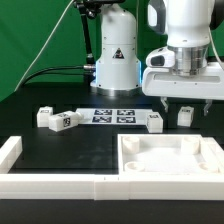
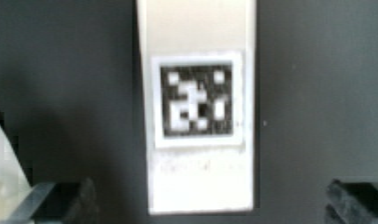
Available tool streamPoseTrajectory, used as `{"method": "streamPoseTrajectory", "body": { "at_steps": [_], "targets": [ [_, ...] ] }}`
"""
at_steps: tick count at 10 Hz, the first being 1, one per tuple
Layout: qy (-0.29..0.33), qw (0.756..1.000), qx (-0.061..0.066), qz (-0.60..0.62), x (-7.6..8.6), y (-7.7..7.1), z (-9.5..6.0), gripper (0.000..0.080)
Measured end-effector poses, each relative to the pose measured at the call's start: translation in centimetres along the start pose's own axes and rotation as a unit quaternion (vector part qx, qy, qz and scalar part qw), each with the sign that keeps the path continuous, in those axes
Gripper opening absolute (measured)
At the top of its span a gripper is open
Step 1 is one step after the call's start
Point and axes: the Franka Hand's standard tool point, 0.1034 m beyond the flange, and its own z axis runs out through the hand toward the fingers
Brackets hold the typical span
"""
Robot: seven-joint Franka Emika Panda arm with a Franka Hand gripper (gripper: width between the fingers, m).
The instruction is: Assemble one leg
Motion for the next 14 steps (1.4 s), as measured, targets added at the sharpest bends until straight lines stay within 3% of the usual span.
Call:
{"method": "streamPoseTrajectory", "body": {
  "at_steps": [2, 3, 4, 5, 6, 7, 11, 12, 13, 14],
  "targets": [
    [-0.005, 1.0, -0.002, -0.013, -1.1, -0.4, 0.3, 0.0649],
    [-0.02, 1.0, -0.009, -0.019, -1.2, -0.2, 0.4, 0.0649],
    [-0.02, 1.0, -0.008, -0.023, -1.1, -0.2, 0.4, 0.0649],
    [-0.041, 0.998, -0.016, -0.045, -1.3, 0.5, 0.8, 0.0649],
    [-0.116, 0.992, -0.026, -0.048, -1.3, 1.4, 0.9, 0.0649],
    [-0.146, 0.988, -0.026, -0.041, -0.5, 1.3, 0.9, 0.0649],
    [-0.321, 0.945, -0.05, -0.037, -1.2, 1.8, 1.0, 0.0649],
    [-0.345, 0.937, -0.052, -0.035, -1.1, 1.7, 1.2, 0.0649],
    [-0.394, 0.916, -0.062, -0.034, -1.8, 2.0, 1.0, 0.0649],
    [-0.395, 0.916, -0.062, -0.031, -1.4, 1.5, 1.5, 0.0649]
  ]
}}
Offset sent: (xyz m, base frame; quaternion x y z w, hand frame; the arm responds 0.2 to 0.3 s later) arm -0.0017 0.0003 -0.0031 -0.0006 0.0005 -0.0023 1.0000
